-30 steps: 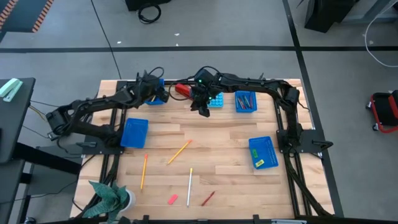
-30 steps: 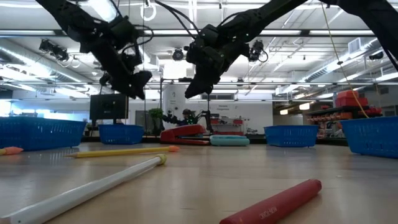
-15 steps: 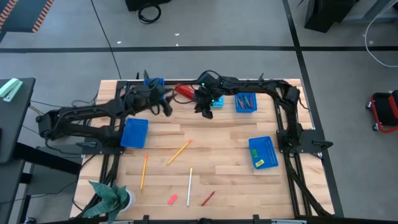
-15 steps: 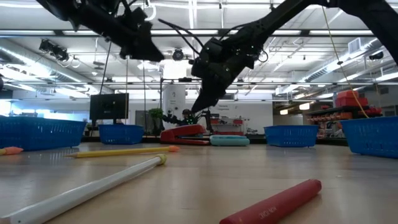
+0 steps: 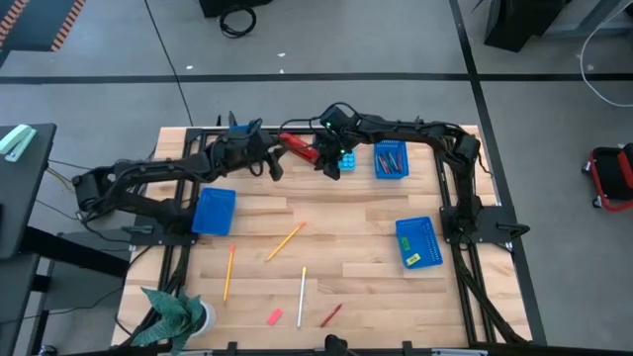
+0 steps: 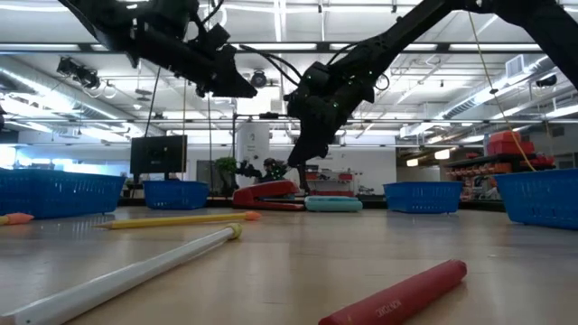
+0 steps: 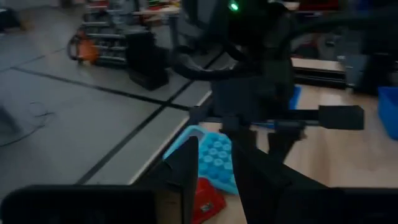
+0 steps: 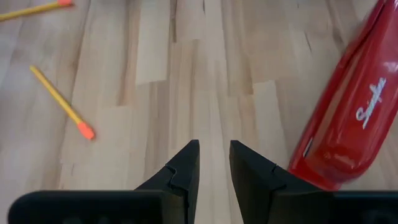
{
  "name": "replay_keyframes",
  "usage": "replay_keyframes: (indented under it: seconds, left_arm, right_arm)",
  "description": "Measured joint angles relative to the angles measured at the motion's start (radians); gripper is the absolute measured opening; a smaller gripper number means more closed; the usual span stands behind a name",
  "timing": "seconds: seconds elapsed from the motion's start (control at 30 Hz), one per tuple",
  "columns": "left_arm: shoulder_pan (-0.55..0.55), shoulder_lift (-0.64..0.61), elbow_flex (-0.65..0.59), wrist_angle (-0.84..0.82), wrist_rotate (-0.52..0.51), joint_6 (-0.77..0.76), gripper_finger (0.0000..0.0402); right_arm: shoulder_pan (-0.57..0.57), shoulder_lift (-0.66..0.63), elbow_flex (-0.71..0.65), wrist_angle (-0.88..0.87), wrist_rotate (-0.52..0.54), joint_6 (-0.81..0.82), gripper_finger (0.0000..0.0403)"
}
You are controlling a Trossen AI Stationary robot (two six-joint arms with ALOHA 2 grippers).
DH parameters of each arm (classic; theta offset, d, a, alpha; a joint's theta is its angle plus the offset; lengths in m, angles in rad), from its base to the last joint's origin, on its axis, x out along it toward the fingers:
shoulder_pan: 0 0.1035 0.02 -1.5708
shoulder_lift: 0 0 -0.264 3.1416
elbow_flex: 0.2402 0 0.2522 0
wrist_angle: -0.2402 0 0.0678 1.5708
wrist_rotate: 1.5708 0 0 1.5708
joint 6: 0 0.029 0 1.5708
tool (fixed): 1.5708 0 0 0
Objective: Sort crayons/erasers/pens/pencils in bins
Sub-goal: Put the right yellow colored pencil into the bottom left bin
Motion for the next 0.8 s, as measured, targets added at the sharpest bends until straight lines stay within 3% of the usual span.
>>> replay_keyframes:
  seconds: [0.17,0.33,0.4,0.6,0.8]
  left_arm:
    - [0.034,0.036,0.0,-0.047,0.137,-0.073,0.009]
    - [0.014,0.093,-0.001,-0.128,0.253,-0.116,0.0077]
    - [-0.004,0.103,-0.001,-0.117,0.262,-0.098,0.0075]
    - [-0.036,0.14,0.001,0.088,0.261,-0.065,0.0074]
    - [-0.063,0.248,0.0,0.117,0.264,-0.043,0.0076]
  right_arm:
    - [0.015,-0.044,0.0,-0.046,0.021,0.01,0.0095]
    - [-0.006,-0.121,0.0,-0.114,0.189,0.023,0.0095]
    - [-0.022,-0.156,0.0,-0.12,0.232,0.054,0.0095]
    - [-0.024,-0.247,0.001,-0.163,0.233,0.157,0.0095]
    - [0.031,-0.305,-0.082,-0.265,0.264,0.184,0.0095]
